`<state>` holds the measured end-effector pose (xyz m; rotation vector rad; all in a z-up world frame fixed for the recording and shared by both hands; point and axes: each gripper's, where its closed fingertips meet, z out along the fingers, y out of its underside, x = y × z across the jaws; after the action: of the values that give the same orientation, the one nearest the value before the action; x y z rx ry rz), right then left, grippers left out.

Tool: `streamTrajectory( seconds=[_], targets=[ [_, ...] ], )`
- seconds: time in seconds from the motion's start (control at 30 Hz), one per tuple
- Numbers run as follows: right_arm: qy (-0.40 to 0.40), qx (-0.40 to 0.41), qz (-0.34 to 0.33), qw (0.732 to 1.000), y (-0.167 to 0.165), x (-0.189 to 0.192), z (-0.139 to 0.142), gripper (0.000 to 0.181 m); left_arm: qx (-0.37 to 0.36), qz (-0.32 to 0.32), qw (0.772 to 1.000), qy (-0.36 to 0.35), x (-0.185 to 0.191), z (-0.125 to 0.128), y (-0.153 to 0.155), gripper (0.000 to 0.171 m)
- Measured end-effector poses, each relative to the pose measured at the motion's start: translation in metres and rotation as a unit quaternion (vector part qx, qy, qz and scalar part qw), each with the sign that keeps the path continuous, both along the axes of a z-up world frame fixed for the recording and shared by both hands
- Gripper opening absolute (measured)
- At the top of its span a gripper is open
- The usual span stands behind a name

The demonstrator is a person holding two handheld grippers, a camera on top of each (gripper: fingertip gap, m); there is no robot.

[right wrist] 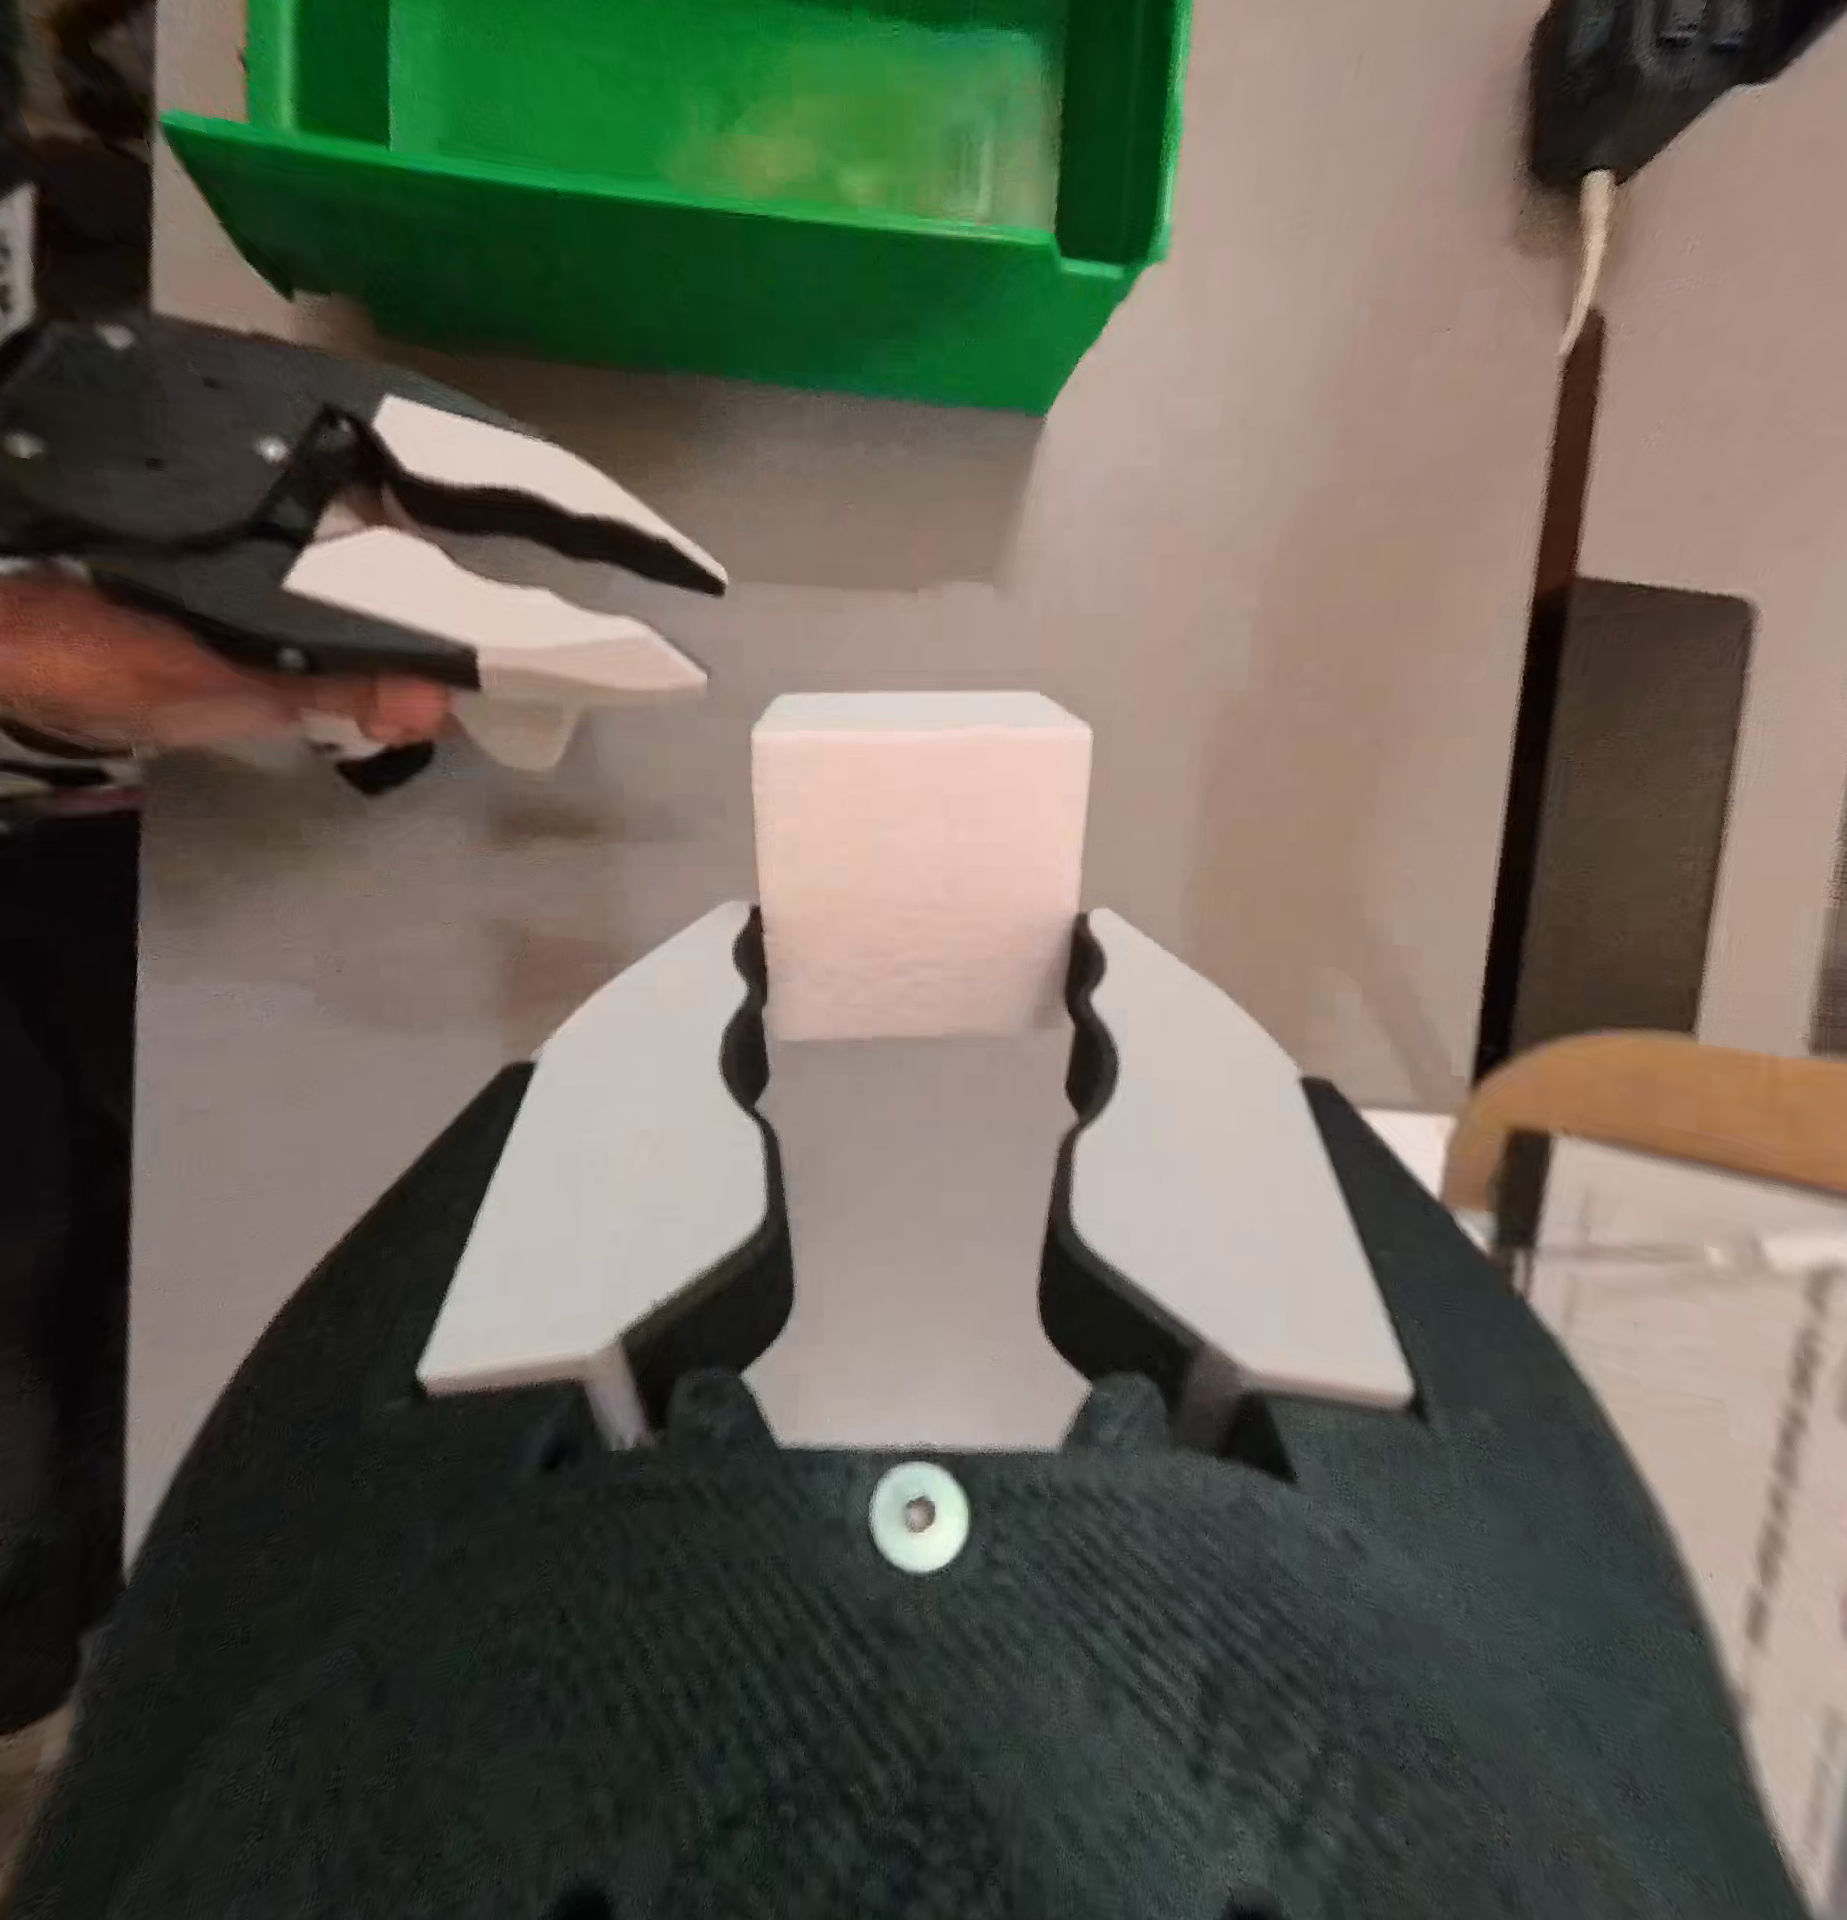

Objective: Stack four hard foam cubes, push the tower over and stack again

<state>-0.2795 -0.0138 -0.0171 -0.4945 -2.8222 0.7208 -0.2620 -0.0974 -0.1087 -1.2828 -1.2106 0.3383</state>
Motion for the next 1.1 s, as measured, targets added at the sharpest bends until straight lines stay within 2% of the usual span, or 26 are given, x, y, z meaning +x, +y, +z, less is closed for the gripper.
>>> streamTrajectory(
  seconds=[0.13, 0.23, 0.4, 0.53, 0.8, 1.1],
  targets=[
    [0.043, 0.058, -0.019, 0.997, 0.072, 0.063, 0.034, 0.057, -0.017, -0.016, 1.000, 0.004, 0.008, -0.003, 0.011, 0.035],
    [0.048, 0.083, -0.029, 0.995, 0.110, 0.111, 0.048, 0.057, -0.029, -0.027, 0.999, 0.006, 0.012, -0.005, 0.019, 0.035],
    [0.039, 0.127, -0.033, 0.991, 0.146, 0.164, 0.036, 0.057, -0.054, -0.045, 0.997, 0.013, 0.018, -0.008, 0.031, 0.035],
    [0.010, 0.133, -0.023, 0.991, 0.150, 0.182, 0.015, 0.057, -0.065, -0.054, 0.996, 0.019, 0.021, -0.008, 0.036, 0.035],
    [-0.034, 0.162, -0.014, 0.986, 0.147, 0.184, -0.010, 0.057, -0.071, -0.057, 0.996, 0.023, 0.022, -0.008, 0.035, 0.035],
    [-0.053, 0.189, -0.021, 0.980, 0.147, 0.182, -0.020, 0.057, -0.067, -0.065, 0.995, 0.018, 0.023, -0.009, 0.038, 0.035]
  ],
)
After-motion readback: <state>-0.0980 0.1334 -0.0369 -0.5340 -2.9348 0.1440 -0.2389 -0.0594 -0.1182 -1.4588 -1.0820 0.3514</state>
